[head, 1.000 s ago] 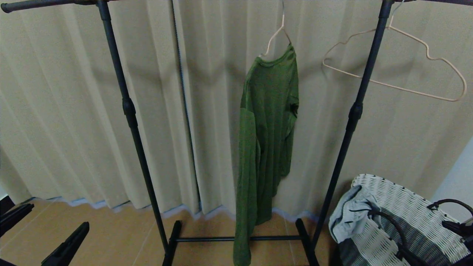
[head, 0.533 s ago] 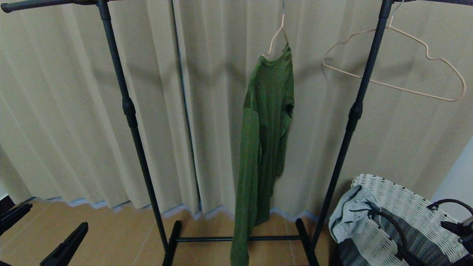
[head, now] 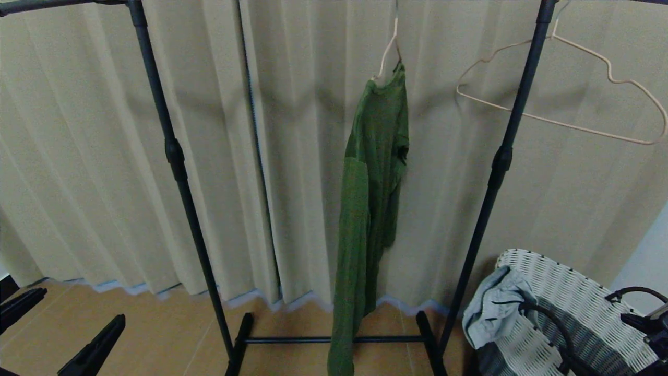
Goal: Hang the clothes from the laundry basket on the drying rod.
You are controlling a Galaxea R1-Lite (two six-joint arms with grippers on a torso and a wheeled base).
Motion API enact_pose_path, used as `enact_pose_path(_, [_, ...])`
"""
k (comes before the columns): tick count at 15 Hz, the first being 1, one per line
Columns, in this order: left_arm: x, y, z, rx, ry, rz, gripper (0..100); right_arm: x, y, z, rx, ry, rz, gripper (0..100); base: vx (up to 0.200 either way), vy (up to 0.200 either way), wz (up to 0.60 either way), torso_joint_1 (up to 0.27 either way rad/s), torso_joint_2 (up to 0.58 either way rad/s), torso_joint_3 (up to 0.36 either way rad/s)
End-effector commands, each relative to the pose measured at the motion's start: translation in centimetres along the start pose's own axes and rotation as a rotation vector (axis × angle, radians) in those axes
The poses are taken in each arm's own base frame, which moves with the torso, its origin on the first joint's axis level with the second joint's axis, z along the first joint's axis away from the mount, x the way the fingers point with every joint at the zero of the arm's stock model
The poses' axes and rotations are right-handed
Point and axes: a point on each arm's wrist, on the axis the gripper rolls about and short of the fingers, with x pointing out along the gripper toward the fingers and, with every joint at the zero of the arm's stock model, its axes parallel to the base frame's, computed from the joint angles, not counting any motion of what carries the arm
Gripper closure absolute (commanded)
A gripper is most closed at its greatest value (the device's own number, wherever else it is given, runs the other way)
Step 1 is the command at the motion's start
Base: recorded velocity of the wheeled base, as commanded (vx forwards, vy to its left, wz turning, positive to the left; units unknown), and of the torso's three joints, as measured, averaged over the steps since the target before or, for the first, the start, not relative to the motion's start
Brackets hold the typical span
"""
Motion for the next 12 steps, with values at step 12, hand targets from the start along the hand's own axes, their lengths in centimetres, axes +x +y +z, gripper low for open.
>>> enact_pose_path(12, [0.02, -0.07, -0.52, -0.001, 0.058, -0.003, 0, 0.01, 0.01, -0.02, -0.001, 0.0, 0.001, 0, 0.0, -0.05, 0.0, 0.0, 0.0, 0.0])
